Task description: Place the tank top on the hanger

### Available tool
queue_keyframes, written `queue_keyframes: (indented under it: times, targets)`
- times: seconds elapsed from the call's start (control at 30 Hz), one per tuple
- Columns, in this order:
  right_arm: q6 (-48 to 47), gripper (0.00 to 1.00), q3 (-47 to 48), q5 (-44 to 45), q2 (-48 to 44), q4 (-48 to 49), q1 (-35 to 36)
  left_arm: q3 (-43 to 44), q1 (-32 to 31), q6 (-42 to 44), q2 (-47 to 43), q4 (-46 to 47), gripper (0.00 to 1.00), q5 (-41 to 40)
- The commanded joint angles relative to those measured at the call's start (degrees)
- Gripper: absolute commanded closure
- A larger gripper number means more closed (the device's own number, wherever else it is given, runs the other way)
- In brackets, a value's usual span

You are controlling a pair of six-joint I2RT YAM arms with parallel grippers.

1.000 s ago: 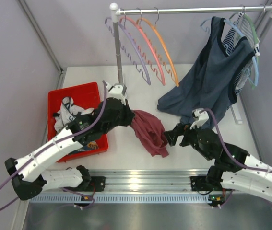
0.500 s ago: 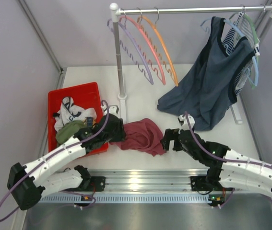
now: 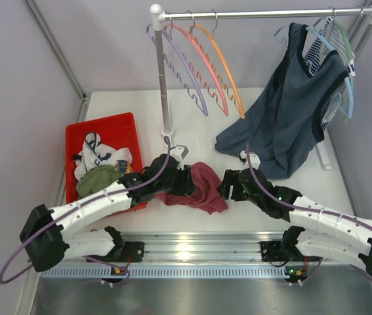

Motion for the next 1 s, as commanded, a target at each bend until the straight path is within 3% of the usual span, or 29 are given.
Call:
queue_keyframes:
  times: [0.0,0.17,0.6,0.7,0.87,0.97]
  targets:
    - [2.05,0.31,1.32,-3.00,1.46,3.09,-0.40,0.09,-0.45,1.54,4.52,10.32,0.56,5.13]
    - [3.72,0.32,0.79,-4.31,2.78,2.83,-0.40,1.67,-0.54,2.33,11.11,13.23,0.57,7.24]
    - [5.48,0.32,1.41,-4.93,6.64,3.97,-0.40,0.97,-1.94,3.64,17.53,16.05,0.58,9.53]
    - [5.83,0.32,1.93,-5.20,7.52,4.23,-0.22,0.88,-2.03,3.73,18.16,14.73,0.67,7.43]
    - [6.36,0.32,3.95,-4.67,9.36,3.89,1.09,-0.08,-2.03,3.73,15.36,12.89,0.97,3.83]
    - [6.80,0.32,4.92,-4.49,11.12,3.71,1.80,-0.43,-1.94,2.77,12.63,10.96,1.00,0.32]
